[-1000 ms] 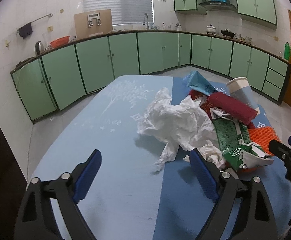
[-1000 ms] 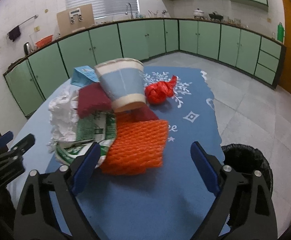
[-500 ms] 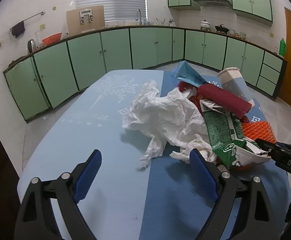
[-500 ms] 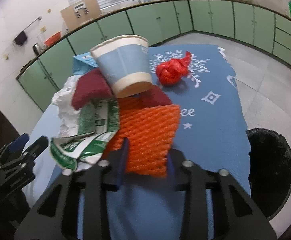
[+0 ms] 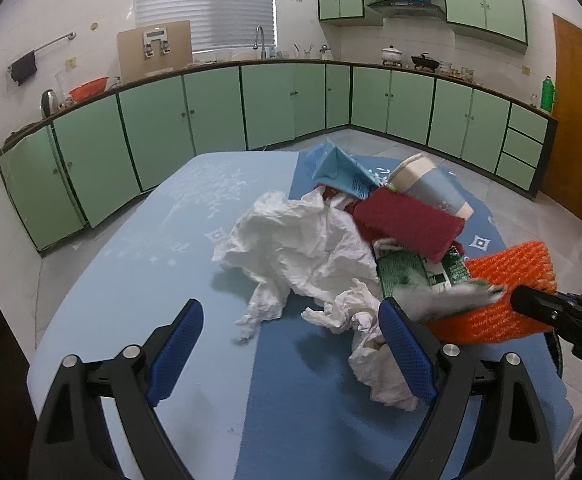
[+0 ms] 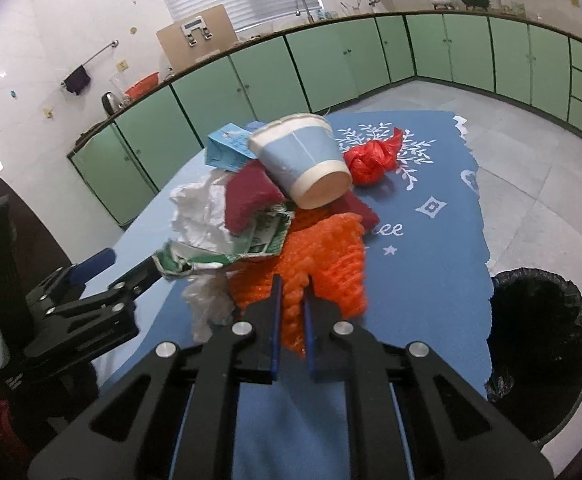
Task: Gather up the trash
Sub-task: 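Move the right tool to the orange mesh net and close on it, then lift the orange mesh net and maroon sponge with the right tool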
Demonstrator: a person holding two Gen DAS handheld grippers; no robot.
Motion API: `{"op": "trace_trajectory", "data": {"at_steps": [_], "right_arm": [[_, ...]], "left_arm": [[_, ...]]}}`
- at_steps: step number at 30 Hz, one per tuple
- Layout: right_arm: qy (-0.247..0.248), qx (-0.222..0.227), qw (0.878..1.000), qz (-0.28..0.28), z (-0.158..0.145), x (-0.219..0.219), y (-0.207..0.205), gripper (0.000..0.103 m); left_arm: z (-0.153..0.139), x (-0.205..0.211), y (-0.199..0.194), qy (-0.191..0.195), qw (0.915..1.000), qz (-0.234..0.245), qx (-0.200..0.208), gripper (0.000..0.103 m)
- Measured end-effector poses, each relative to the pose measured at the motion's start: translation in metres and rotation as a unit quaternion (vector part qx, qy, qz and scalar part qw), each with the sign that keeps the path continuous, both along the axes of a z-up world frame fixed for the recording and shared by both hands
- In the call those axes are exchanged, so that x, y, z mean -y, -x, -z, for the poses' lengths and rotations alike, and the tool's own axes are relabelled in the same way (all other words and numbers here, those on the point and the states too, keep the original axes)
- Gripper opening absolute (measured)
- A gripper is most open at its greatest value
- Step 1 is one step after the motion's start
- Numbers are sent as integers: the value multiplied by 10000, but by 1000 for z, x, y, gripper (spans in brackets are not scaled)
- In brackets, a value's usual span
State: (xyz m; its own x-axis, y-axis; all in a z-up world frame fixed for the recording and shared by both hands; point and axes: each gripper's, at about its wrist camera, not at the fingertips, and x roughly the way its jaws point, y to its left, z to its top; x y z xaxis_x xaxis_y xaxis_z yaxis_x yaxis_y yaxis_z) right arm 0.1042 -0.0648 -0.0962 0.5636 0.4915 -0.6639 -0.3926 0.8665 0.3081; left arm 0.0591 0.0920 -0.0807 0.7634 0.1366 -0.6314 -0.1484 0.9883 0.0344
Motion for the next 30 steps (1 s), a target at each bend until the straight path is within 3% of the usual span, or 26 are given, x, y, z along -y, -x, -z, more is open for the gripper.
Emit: {"op": "trace_trajectory", "data": {"at_steps": [10,12,14,16,24,30], "right_arm": [[307,-192,9993,37,8,13,19,9],[482,-285,9983,160,14,16,18,15],[521,-243,9979,309,13,19,18,33],[483,-53,9979,425,6,21,16,41],[540,668,9960,230,-18,-13,-12,56],[691,804,9943,-140,-16,-45,-38,73]], "left_arm": [[1,5,6,-19,10000,16,-6,87],[1,7,6,-28,10000,14,-5,87],[0,6,5,-64,10000,-11,24,87],[-2,1,5,-81,9999,-78,66,87],[-7,-18,-8,-108,9993,-290,186,87],[-3,-34,-19,-111,9986,-487,162,87]]}}
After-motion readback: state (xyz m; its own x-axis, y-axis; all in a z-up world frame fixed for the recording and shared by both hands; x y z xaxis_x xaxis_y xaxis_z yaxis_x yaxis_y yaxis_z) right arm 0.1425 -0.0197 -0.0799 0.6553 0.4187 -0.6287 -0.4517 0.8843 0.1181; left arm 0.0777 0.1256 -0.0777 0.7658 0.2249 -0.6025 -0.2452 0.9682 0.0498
